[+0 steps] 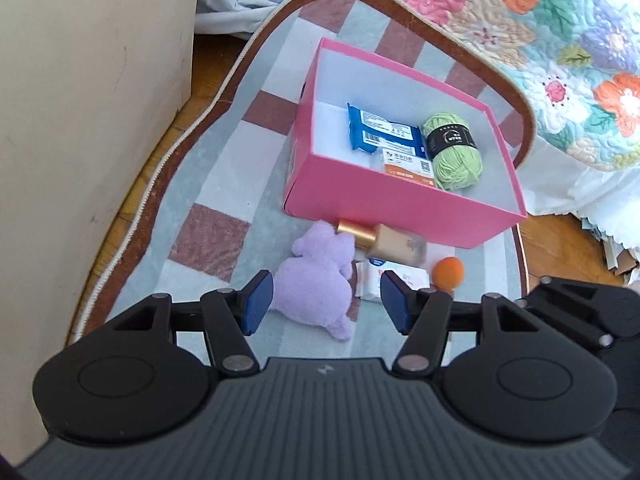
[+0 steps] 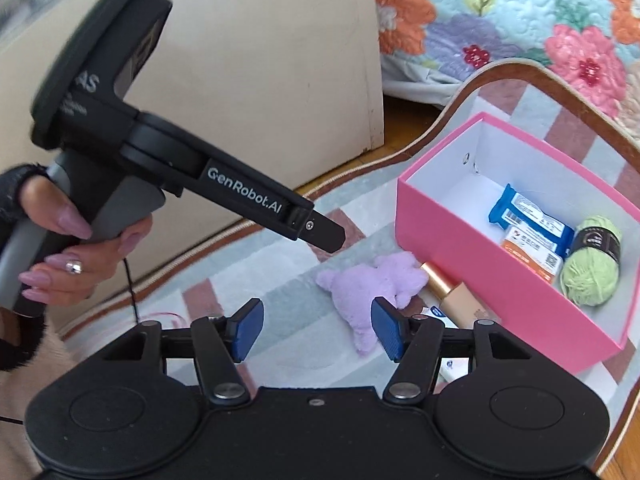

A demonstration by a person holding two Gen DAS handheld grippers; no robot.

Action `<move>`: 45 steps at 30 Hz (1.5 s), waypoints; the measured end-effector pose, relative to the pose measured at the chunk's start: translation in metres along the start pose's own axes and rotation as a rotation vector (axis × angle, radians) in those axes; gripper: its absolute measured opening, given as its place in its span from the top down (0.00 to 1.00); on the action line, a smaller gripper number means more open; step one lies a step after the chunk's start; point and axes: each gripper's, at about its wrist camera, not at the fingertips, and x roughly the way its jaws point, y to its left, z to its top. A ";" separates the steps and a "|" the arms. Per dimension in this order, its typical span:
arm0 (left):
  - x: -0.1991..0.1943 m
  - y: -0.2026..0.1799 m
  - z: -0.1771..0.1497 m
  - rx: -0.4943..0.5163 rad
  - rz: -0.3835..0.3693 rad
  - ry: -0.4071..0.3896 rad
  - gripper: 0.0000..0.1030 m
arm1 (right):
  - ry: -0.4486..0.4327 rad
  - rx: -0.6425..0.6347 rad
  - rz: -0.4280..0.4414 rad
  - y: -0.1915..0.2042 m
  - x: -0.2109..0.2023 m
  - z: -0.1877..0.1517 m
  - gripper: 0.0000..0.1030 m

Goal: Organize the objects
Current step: 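Reach the left gripper to the purple plush toy and close on it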

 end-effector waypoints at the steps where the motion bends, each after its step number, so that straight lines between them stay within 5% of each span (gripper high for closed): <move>1: 0.006 0.003 -0.002 -0.003 -0.005 -0.006 0.43 | 0.001 -0.010 -0.011 0.001 0.009 -0.002 0.37; 14: 0.082 0.042 -0.022 -0.086 -0.047 -0.002 0.45 | 0.089 -0.041 -0.112 -0.011 0.108 -0.023 0.34; 19: 0.093 0.049 -0.026 -0.107 -0.072 0.020 0.66 | 0.089 -0.018 -0.124 -0.022 0.125 -0.031 0.34; 25: 0.096 0.044 -0.031 -0.151 -0.111 0.092 0.67 | 0.066 -0.025 -0.119 -0.024 0.121 -0.039 0.46; 33: 0.099 0.030 -0.037 -0.055 -0.031 0.021 0.62 | 0.051 0.002 -0.133 -0.030 0.122 -0.050 0.48; 36: 0.096 0.030 -0.036 -0.078 -0.052 0.037 0.64 | 0.044 -0.012 -0.119 -0.027 0.118 -0.051 0.58; 45: 0.046 0.003 -0.038 -0.065 -0.053 0.069 0.64 | -0.013 -0.077 -0.123 -0.004 0.071 -0.063 0.60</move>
